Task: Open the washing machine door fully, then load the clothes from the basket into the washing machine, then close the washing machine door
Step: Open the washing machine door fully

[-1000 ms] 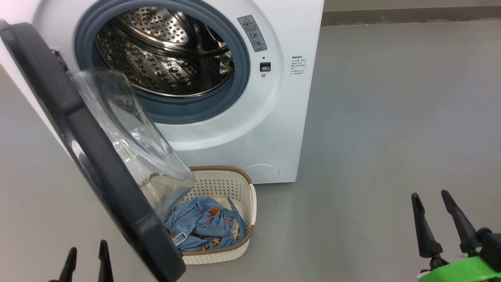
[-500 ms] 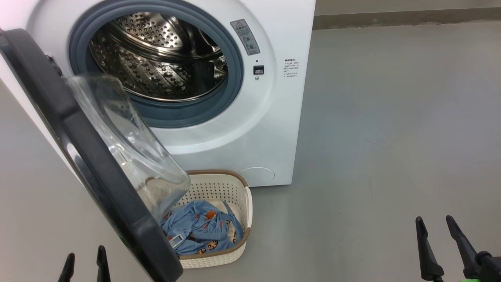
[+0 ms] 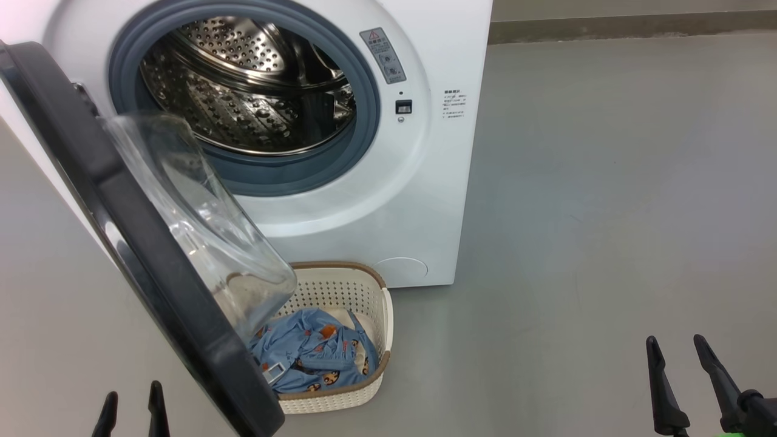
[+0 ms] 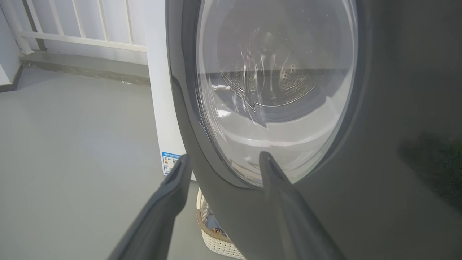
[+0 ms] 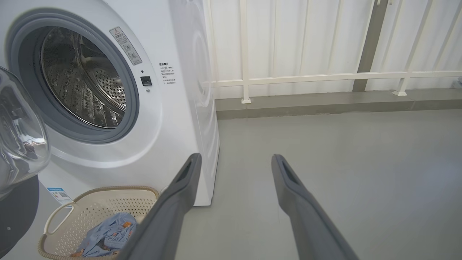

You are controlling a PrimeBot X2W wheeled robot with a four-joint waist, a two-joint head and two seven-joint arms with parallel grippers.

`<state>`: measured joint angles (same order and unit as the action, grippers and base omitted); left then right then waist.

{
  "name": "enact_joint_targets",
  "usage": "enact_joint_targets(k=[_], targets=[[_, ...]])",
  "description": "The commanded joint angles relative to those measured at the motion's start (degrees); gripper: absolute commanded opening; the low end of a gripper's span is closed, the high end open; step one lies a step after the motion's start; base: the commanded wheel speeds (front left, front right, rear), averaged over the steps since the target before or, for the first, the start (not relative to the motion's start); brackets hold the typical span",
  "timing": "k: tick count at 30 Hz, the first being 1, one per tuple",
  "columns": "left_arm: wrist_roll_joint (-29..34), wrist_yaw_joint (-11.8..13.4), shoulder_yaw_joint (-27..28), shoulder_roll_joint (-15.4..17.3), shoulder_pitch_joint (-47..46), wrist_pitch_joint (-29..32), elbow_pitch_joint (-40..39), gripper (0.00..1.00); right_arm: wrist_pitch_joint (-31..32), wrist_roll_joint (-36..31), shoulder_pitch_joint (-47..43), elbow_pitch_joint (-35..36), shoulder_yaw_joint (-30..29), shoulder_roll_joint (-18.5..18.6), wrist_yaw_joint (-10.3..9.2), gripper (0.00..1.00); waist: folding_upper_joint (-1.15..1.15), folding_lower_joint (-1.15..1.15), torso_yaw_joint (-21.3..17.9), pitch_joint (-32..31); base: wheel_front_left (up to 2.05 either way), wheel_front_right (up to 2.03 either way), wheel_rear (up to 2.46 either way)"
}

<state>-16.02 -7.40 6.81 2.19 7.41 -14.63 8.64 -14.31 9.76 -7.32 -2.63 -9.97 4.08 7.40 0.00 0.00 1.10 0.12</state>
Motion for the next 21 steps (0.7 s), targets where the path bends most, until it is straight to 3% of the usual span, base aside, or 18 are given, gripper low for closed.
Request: enact_joint_targets(k=[1,4,5,7,8,21], targets=[[-0.10,-0.09,1.96,0.69,-0.60,-0.37,-1.58,0.89,-0.69,-0.35,0.38,1.37,1.22,0.86,0.09,1.00,0.00,0.00,0.03,0.02,0.00,0.00,0.00],[-0.06,-0.09,2.09,0.69,-0.66,-0.37,-1.68,0.93,-0.69,-0.40,0.48,1.39,1.31,0.88,0.09,1.00,0.00,0.00,0.08,0.10,0.00,0.00,0.00],[-0.09,-0.09,2.12,0.69,-0.66,-0.37,-1.71,0.88,-0.69,-0.40,0.49,1.38,1.35,0.89,0.09,1.00,0.00,0.00,0.07,0.13,0.00,0.00,0.00],[-0.23,-0.09,2.09,0.69,-0.67,-0.37,-1.62,0.11,-0.69,-0.41,0.54,1.31,1.42,0.91,0.09,1.00,0.00,0.00,0.06,0.15,0.00,0.00,0.00],[-0.27,-0.09,2.09,0.69,-0.69,-0.37,-1.59,0.00,-0.69,-0.39,0.57,1.29,1.46,0.93,0.09,1.00,0.00,0.00,0.06,0.17,0.00,0.00,0.00],[-1.75,-0.09,3.79,0.69,-1.33,-0.37,-1.33,0.00,-0.69,-0.34,0.67,1.48,1.41,0.83,0.09,1.00,0.00,0.00,0.33,0.40,0.00,0.00,0.00]])
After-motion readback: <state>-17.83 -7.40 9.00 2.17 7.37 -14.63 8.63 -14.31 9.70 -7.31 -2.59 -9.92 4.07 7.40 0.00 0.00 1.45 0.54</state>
